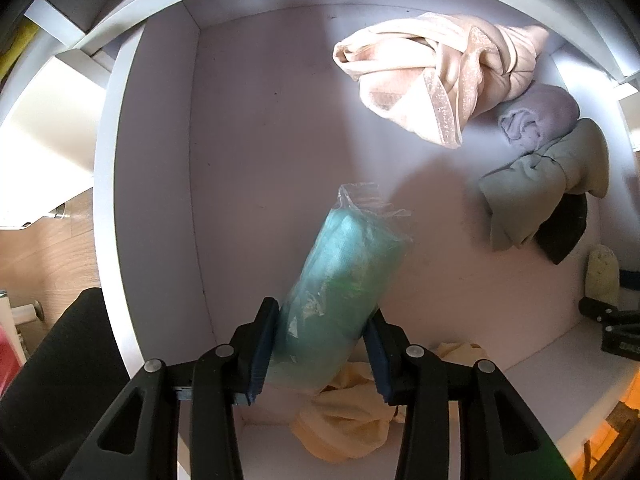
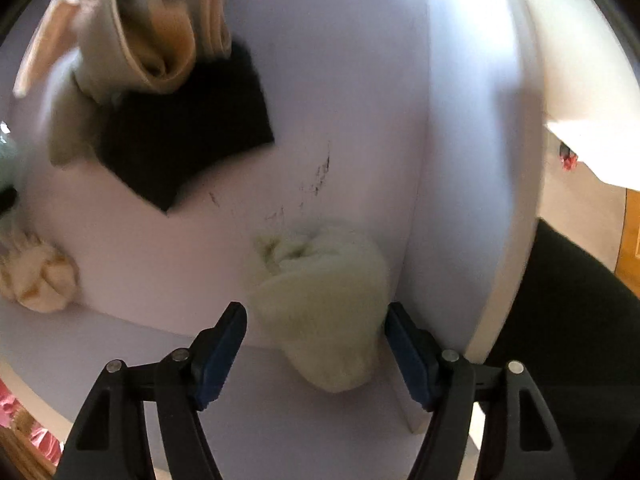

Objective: Organize soft objects
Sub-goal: 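Return the right tool to the drawer and grasp the pale green knit cloth, then lift the teal wrapped cloth with the left tool and lower it into the tray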

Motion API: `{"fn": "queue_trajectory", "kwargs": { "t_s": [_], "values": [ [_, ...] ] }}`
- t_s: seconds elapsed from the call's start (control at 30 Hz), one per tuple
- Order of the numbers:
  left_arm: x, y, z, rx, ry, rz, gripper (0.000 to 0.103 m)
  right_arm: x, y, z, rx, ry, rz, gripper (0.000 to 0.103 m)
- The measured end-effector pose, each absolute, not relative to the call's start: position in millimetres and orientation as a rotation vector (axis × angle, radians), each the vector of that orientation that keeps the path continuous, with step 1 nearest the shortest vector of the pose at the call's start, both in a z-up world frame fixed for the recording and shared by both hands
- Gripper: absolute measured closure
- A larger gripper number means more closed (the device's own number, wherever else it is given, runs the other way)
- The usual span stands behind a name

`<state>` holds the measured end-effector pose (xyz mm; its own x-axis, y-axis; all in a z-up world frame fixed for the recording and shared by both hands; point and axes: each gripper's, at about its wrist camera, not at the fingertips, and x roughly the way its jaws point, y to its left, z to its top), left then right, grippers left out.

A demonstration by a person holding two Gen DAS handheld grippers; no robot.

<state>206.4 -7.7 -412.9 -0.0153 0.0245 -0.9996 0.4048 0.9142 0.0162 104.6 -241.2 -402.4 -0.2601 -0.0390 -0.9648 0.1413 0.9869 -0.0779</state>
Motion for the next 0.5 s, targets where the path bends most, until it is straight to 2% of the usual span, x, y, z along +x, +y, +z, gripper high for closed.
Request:
{"fn": "queue_trajectory", "kwargs": {
  "t_s": [0.07, 0.1, 0.2, 0.5],
  "values": [
    [206, -2, -414, 0.347, 1.564, -0.313, 0.06, 108, -241, -404, 0.057, 1.796, -0.141, 0.032],
    [205, 0, -413, 0.345, 1.564, -0.312, 0.06, 109, -241, -404, 0.058, 1.787, -0.138, 0.038],
    [200, -2, -409, 0.343, 1.559, -0.316, 0.06, 108, -241, -407, 0.087, 1.792, -0.125, 0.042],
    [180, -14, -387, 0.356, 1.505, -0.36, 0.06, 122, -242, -396, 0.184, 1.726, -0.088, 0.046]
  ]
}}
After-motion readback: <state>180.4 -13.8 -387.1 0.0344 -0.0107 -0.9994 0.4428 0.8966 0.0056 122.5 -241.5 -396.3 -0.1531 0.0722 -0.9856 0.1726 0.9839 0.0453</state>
